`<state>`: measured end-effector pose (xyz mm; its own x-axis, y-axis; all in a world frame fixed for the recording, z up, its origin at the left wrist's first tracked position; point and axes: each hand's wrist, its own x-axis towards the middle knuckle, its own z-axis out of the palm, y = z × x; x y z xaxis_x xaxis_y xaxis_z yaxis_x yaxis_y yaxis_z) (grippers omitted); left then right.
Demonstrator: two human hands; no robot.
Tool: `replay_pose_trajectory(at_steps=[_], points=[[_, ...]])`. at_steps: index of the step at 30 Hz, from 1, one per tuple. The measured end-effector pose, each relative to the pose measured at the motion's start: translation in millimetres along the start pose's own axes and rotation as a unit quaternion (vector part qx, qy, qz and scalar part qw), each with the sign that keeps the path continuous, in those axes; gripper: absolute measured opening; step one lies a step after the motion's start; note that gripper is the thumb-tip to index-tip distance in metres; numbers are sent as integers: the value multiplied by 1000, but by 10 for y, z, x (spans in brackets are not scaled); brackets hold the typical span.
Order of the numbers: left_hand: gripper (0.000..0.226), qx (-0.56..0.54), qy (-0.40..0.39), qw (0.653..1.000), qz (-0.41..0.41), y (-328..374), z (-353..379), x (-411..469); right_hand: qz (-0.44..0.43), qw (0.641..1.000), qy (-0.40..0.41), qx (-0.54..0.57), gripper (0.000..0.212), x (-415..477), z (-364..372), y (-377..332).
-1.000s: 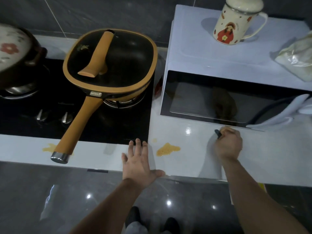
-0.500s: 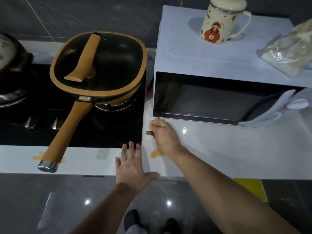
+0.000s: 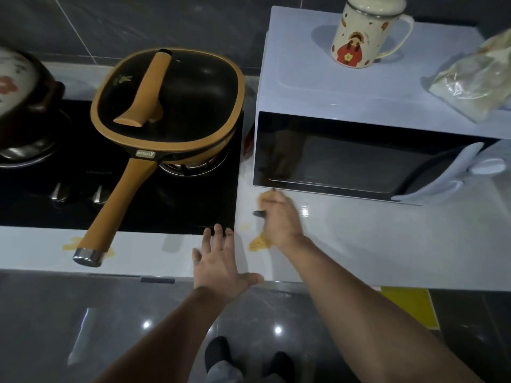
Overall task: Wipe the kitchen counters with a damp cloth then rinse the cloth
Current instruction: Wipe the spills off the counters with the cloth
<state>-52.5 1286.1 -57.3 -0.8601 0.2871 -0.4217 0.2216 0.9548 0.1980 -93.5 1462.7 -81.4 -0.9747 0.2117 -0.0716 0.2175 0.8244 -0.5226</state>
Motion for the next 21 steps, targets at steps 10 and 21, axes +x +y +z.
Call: replay_pose_trajectory(at_steps=[10,21], points=[[125,25,2,1000,1,-3,14,-5,-195,956,-196,-99,21,-80,-44,-308],[123,20,6,1000,10,-29,17,16,-100,989,-93,-62,22,167,-36,-222]])
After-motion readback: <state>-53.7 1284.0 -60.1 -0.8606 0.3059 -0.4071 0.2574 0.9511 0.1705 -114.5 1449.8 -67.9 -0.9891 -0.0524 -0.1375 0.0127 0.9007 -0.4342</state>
